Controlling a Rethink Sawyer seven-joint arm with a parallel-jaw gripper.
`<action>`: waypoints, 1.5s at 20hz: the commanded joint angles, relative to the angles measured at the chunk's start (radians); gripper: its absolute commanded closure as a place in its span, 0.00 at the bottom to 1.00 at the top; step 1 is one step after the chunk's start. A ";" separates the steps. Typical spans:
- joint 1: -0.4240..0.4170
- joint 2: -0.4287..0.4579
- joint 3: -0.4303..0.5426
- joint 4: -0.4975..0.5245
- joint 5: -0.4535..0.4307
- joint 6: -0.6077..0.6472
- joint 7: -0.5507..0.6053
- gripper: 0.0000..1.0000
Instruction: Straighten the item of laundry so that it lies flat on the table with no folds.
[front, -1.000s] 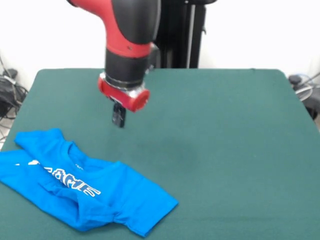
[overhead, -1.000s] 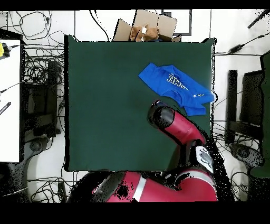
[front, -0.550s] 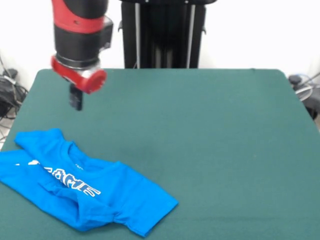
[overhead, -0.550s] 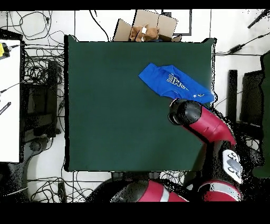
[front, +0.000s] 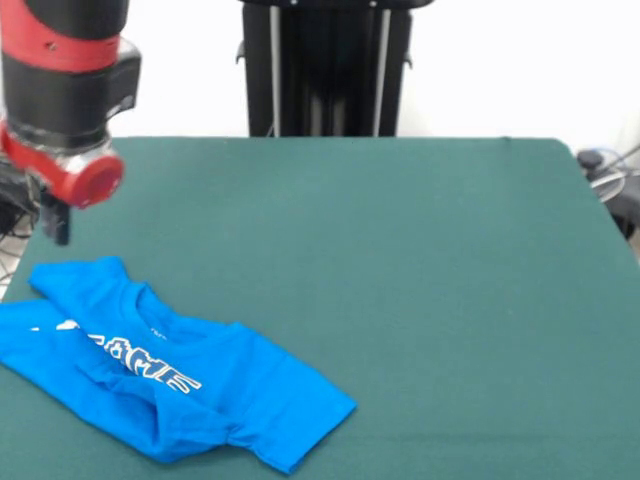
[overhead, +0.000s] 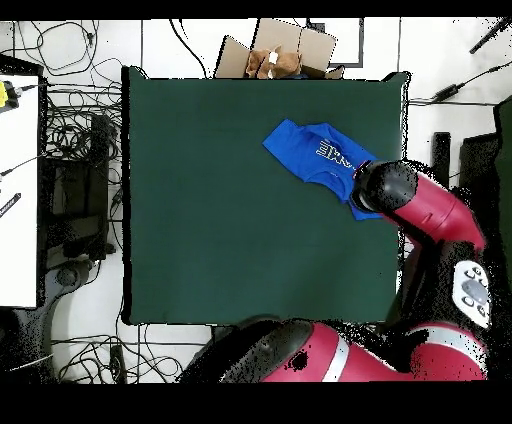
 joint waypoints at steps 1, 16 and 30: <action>0.018 0.214 0.008 -0.171 -0.092 -0.064 0.063 1.00; 0.086 0.370 -0.103 -0.214 -0.080 -0.210 0.207 1.00; 0.004 0.188 0.030 -0.054 -0.104 -0.172 0.053 1.00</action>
